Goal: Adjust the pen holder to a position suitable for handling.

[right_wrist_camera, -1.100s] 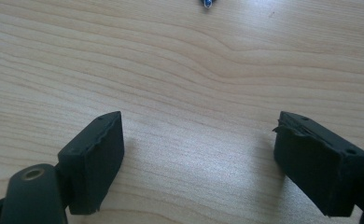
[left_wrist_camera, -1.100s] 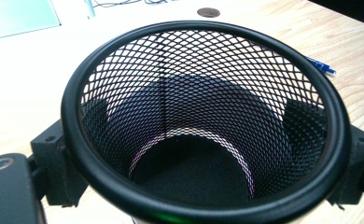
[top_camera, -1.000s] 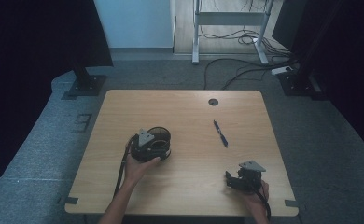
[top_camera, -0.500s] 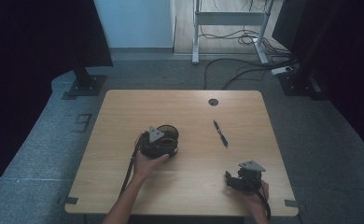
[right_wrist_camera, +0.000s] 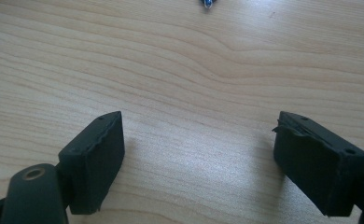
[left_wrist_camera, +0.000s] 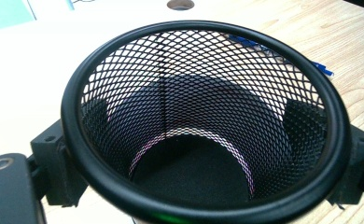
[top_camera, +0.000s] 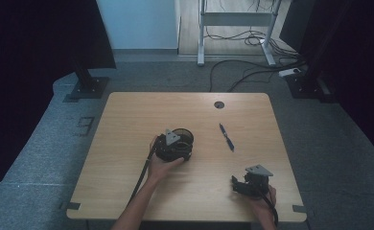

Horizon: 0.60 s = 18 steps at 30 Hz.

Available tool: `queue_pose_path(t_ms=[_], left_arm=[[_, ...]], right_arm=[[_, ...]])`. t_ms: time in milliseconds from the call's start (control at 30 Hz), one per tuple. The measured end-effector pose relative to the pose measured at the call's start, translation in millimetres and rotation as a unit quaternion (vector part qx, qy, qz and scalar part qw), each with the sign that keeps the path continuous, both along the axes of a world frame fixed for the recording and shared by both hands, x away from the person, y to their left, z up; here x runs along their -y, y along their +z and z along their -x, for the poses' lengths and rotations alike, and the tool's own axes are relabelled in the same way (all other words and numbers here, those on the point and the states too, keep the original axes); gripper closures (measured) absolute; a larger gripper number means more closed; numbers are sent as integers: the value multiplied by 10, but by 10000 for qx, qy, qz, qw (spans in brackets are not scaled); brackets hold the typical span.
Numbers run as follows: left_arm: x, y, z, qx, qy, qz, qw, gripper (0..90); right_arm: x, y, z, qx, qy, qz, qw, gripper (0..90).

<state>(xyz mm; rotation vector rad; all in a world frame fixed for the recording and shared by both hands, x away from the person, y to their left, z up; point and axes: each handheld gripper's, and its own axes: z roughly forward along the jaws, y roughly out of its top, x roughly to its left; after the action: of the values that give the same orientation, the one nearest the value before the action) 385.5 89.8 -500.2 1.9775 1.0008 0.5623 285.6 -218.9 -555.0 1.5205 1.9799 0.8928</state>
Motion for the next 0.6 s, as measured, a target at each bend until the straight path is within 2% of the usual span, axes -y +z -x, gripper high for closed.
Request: queue_pose_path(t_ms=[400, 600], left_arm=[[170, -97, -12, -84, -106, -1, 9999, 95], [172, -108, -17, -69, -142, 13, 9999, 90]], right_arm=[[1, 0, 0, 1, 3, 0, 10000, 156], [1, 0, 0, 1, 4, -2, 10000, 157]])
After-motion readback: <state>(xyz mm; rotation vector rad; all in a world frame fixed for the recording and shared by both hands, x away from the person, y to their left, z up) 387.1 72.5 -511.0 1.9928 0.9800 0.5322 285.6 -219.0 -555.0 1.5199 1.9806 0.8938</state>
